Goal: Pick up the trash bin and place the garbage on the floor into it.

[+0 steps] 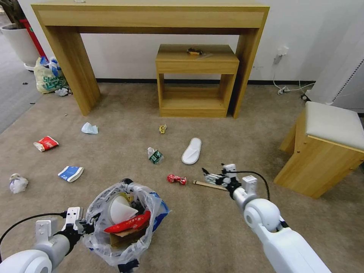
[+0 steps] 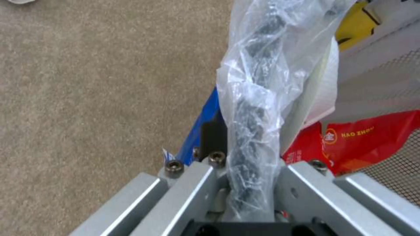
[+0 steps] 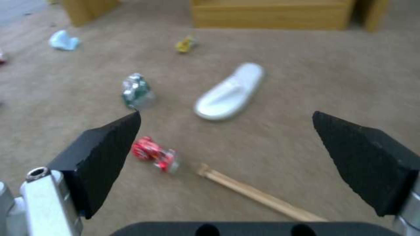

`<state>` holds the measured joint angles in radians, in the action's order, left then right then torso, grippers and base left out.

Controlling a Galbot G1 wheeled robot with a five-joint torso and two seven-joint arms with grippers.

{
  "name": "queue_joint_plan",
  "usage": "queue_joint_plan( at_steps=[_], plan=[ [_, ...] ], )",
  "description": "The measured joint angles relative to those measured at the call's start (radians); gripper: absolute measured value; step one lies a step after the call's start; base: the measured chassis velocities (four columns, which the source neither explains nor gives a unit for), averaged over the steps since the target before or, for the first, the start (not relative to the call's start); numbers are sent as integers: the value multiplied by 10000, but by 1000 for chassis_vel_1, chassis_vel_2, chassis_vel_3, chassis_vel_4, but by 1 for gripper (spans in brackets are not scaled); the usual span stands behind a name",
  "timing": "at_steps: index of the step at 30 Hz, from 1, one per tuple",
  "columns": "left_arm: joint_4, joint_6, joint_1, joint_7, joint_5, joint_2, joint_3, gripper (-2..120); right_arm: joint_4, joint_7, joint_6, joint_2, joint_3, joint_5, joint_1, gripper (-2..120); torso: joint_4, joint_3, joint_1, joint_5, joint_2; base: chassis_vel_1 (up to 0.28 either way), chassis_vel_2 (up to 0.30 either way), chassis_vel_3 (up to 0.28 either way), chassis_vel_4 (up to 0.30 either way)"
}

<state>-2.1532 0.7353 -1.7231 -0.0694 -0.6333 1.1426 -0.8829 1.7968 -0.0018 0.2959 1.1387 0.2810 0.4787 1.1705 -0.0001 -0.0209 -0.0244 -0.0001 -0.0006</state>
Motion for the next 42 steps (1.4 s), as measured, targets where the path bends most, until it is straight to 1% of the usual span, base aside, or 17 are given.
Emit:
queue_joint_plan(
  at_steps=[1,2,3,6,10,21,28,42],
  plan=[
    [-11,0,-32,-41,23,10,0,0,89,-37,-38,17,345,-31,381,100,-3,0,0,4,0,0,0,0,0],
    [-13,1,-69,-96,69,12,-3,0,184,-155,-181,85,788,-81,837,100,-5,0,0,-1,0,0,0,0,0],
    [-13,1,-69,-96,69,12,-3,0,184,-155,-181,85,788,-81,837,100,-5,0,0,-1,0,0,0,0,0],
    [-6,0,-104,-157,112,-6,-28,0,273,-599,-552,314,1511,-439,1500,100,-3,0,0,1,0,0,0,0,0],
    [-25,1,-113,-168,153,6,-23,0,394,-722,-660,572,1892,-620,1760,100,-3,1,0,1,0,0,0,0,0],
    [-293,0,-291,-220,221,59,-49,0,726,-716,-792,942,2271,-913,2225,100,-1,1,0,-1,0,-15,12,8,-8],
    [-403,0,-330,-240,262,89,-28,0,848,-706,-847,982,2337,-1012,2394,100,-3,-1,0,0,0,-108,92,107,-99],
    [-539,0,-401,-240,262,64,-41,0,933,-744,-918,1027,2376,-1086,2545,100,0,-1,0,0,0,-104,104,104,-110]
  ],
)
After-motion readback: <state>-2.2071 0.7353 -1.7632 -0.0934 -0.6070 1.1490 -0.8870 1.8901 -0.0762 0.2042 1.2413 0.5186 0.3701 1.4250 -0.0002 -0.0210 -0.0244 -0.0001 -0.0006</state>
